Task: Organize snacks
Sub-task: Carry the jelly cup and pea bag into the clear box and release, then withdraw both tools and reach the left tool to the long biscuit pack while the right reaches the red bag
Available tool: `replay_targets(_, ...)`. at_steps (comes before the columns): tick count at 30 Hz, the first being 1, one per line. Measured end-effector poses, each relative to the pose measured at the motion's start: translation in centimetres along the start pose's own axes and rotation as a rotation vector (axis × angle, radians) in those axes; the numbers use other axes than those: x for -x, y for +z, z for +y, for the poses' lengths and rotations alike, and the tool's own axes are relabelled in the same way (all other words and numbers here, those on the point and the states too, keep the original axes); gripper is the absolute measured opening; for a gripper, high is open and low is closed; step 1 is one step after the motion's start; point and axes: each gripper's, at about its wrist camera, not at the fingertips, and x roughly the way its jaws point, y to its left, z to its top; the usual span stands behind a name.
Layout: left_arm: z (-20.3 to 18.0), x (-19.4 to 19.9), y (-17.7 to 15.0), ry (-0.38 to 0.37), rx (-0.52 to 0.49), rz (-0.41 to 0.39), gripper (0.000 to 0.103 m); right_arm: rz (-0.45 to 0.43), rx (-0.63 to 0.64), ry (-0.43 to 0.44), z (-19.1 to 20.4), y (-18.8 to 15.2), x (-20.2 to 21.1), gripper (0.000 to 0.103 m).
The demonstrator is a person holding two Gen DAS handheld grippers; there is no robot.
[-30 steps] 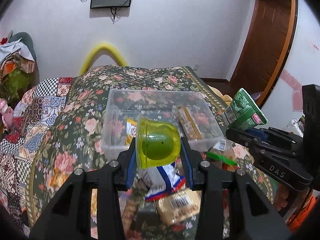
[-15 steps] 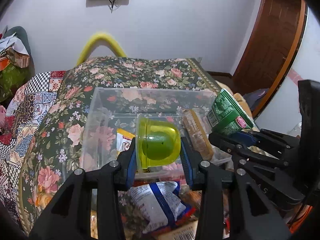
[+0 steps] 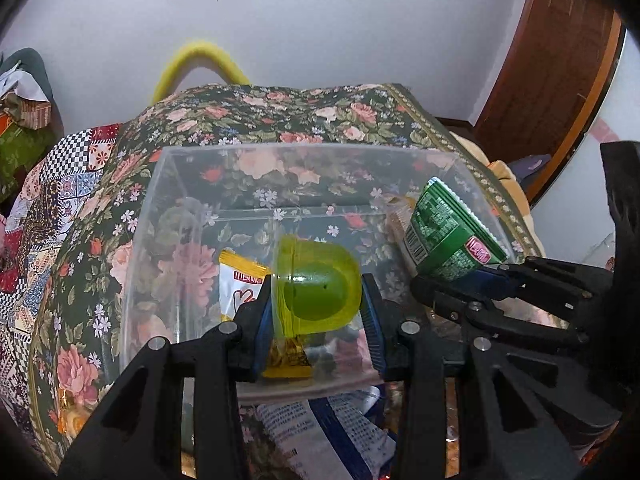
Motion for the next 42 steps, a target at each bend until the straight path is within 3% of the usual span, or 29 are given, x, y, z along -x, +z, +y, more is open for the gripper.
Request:
replay_targets(10,-0.1,-1.1,-0.3,0.011,0.008,0.031,0.04,0.009,-0.009,-0.013,-0.3,-0.1,-0.1,0.024)
replay_targets(20,-0.4,2.4,-0.1,-0.001,-0.004,-0.029,0.043,-0.026,-0.016,-0.026,-0.4,-0.4,2.5,0.043)
replay_targets(24,-0.5,4.8,-0.3,0.012,-0.02,-0.066,0.049,-0.079,-0.001,-0.048,0.1,-0.7,4.7,0.055)
replay_targets(28,-0.4,7.8,-1.1,0.022,-0.03,-0.109,0.065,-0.119,0.006,-0.039,0.4,-1.2,7.1,0.06)
replay_targets(30,-0.4,9.2,-1.6,0.024,-0.04,-0.123,0.068,-0.136,-0.001,-0.026,0.5,-1.7,8.3,0.066)
replay_targets(42,-0.5,15.4,-7.1,0.031,-0.08,-0.12,0.086,-0.17,0.005,-0.065,1.3,-6.3,13.0,0.072)
